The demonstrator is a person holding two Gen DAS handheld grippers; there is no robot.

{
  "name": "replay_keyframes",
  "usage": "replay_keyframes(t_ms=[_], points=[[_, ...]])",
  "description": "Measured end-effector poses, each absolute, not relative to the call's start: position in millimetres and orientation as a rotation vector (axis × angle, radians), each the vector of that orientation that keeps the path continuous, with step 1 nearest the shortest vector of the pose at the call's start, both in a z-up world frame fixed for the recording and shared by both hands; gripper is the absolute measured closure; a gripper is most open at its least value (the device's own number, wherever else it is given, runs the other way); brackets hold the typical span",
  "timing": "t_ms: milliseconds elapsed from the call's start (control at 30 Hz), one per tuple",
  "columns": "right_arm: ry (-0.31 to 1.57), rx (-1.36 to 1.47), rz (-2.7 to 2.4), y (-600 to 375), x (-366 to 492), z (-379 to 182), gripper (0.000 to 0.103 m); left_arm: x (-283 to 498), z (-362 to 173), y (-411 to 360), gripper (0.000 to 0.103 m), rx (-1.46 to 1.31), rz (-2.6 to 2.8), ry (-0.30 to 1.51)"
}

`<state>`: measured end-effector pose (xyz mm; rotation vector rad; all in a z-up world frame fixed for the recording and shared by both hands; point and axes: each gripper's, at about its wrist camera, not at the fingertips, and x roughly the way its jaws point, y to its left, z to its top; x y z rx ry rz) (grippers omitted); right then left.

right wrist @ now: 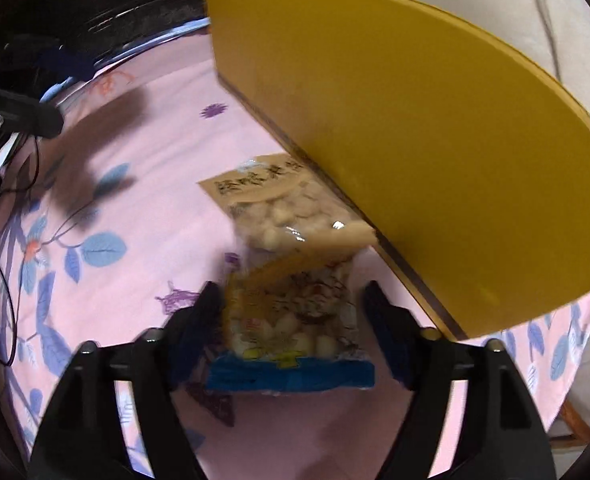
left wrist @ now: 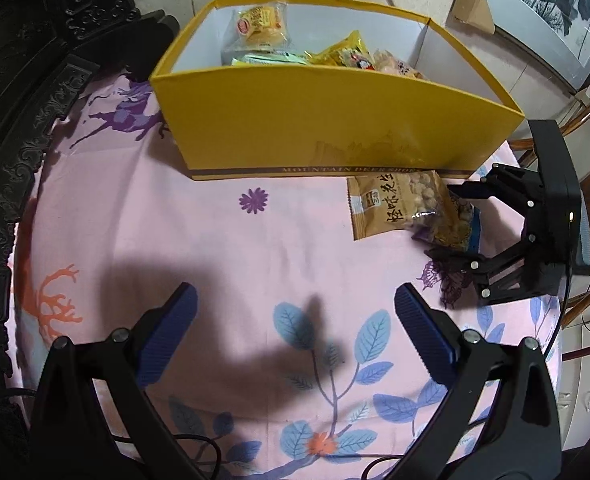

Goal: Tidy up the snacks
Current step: 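Grasp the blue-bottomed cartoon candy bag with the right tool, then grasp the brown paper peanut bag with the left tool while the right holds the candy bag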

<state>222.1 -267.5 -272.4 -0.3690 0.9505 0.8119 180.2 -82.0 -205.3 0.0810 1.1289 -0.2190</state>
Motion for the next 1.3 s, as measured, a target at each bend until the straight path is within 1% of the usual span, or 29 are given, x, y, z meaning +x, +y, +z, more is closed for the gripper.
replay_keyframes(t_ms=[67, 133, 167, 200, 233, 367, 600, 700, 833, 933, 1033, 1167, 1300], points=[[0.927, -0.414, 0.797, -263.8, 216.7, -272.3, 0.025, 182.3, -207.4, -87.2, 0.002, 0.097, -0.229, 1.128], [0.944, -0.387, 0.778, -263.6, 217.4, -271.2, 0.027, 184.3, -209.0, -91.9, 0.002, 0.112, -0.243, 1.126], [0.938, -0.389, 0.782, -263.5, 215.4, -270.2, 0.033, 186.2, -210.0, -94.8, 0.002, 0.124, -0.250, 1.127], [0.928, -0.401, 0.787, -262.0, 210.8, -269.0, 0.042, 187.6, -210.2, -97.0, 0.002, 0.132, -0.253, 1.125], [0.924, -0.406, 0.781, -261.9, 207.8, -268.3, 0.046, 188.5, -210.0, -98.3, 0.002, 0.137, -0.256, 1.122], [0.933, -0.380, 0.736, -262.0, 195.1, -267.1, 0.051, 194.6, -209.2, -103.9, 0.002, 0.146, -0.278, 1.107], [0.966, -0.310, 0.669, -264.2, 144.0, -266.4, 0.051, 206.3, -211.9, -121.0, 0.002, 0.200, -0.381, 1.039], [0.970, -0.255, 0.623, -265.4, 120.8, -266.5, 0.051, 206.4, -214.9, -135.4, 0.002, 0.254, -0.472, 0.971], [0.975, -0.223, 0.598, -266.4, 108.2, -266.4, 0.050, 202.5, -221.4, -160.4, 0.002, 0.387, -0.657, 0.900], [0.968, -0.222, 0.587, -267.2, 103.7, -266.1, 0.050, 195.0, -231.6, -179.0, 0.002, 0.556, -0.811, 0.840], [0.954, -0.228, 0.579, -267.0, 99.6, -266.2, 0.048, 191.9, -239.9, -187.1, 0.002, 0.669, -0.916, 0.796], [0.946, -0.213, 0.571, -268.1, 95.3, -266.3, 0.048, 201.9, -248.9, -194.3, 0.002, 0.734, -1.040, 0.815], [0.938, -0.210, 0.561, -265.6, 89.9, -268.5, 0.047, 222.9, -255.7, -198.5, 0.002, 0.687, -1.040, 0.858]])
